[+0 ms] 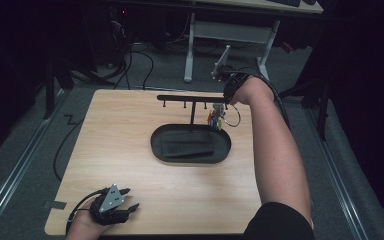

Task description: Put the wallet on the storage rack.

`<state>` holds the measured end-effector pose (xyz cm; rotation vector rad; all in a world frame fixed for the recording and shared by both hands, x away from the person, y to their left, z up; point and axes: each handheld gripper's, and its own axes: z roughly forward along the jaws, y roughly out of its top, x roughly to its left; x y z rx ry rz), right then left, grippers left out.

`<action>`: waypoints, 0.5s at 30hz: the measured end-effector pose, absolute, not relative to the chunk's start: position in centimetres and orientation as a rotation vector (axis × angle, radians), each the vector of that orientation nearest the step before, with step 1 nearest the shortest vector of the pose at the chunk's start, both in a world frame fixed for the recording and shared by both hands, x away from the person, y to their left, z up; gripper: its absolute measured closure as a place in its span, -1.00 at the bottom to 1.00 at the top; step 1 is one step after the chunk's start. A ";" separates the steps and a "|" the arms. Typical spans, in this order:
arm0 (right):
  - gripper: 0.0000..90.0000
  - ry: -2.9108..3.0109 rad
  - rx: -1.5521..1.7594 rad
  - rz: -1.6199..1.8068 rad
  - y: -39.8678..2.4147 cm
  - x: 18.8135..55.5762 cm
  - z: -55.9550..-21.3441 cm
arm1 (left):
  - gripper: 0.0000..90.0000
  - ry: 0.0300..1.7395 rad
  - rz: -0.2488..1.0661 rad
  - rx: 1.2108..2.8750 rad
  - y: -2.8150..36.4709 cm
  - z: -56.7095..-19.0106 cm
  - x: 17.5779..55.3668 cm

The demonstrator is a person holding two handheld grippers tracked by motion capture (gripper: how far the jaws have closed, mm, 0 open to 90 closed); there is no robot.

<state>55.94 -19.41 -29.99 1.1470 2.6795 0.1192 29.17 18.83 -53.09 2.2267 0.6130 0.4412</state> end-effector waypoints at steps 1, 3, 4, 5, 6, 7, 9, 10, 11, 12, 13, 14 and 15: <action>0.90 2.657 1.142 0.117 -19.2 55.7 -29.9 | -0.11 0.614 0.440 2.228 18.9 -53.0 29.2; 0.90 2.651 1.147 0.119 -19.1 55.6 -29.9 | -0.11 0.616 0.444 2.226 18.9 -53.0 29.1; 0.88 2.645 1.145 0.128 -19.2 55.6 -29.8 | -0.11 0.617 0.445 2.225 18.9 -53.0 29.1; 0.88 2.639 1.129 0.123 -19.2 55.5 -29.7 | -0.11 0.616 0.446 2.226 18.9 -52.9 29.1; 0.88 2.639 1.143 0.131 -19.3 55.4 -29.7 | -0.11 0.616 0.448 2.226 18.9 -52.9 29.1; 0.88 2.636 1.147 0.132 -19.2 55.3 -29.7 | -0.11 0.616 0.448 2.225 18.9 -52.9 29.0; 0.88 2.634 1.142 0.150 -19.3 55.2 -29.6 | -0.11 0.615 0.450 2.225 18.9 -52.9 29.0; 0.88 2.634 1.151 0.158 -19.4 55.0 -29.5 | -0.11 0.615 0.449 2.226 18.9 -52.9 29.0; 0.87 2.630 1.155 0.163 -19.4 54.9 -29.5 | -0.11 0.614 0.452 2.226 18.9 -52.9 29.0; 0.87 2.629 1.138 0.165 -19.5 54.8 -29.5 | -0.11 0.613 0.451 2.228 18.9 -52.9 29.0; 0.86 2.623 1.153 0.166 -19.5 54.6 -29.5 | -0.11 0.612 0.448 2.233 18.9 -52.9 29.0; 0.84 2.623 1.156 0.177 -19.6 54.5 -29.5 | -0.11 0.611 0.448 2.233 18.9 -52.9 29.0; 0.83 2.620 1.145 0.171 -19.7 54.3 -29.4 | -0.11 0.612 0.448 2.234 18.8 -52.9 29.0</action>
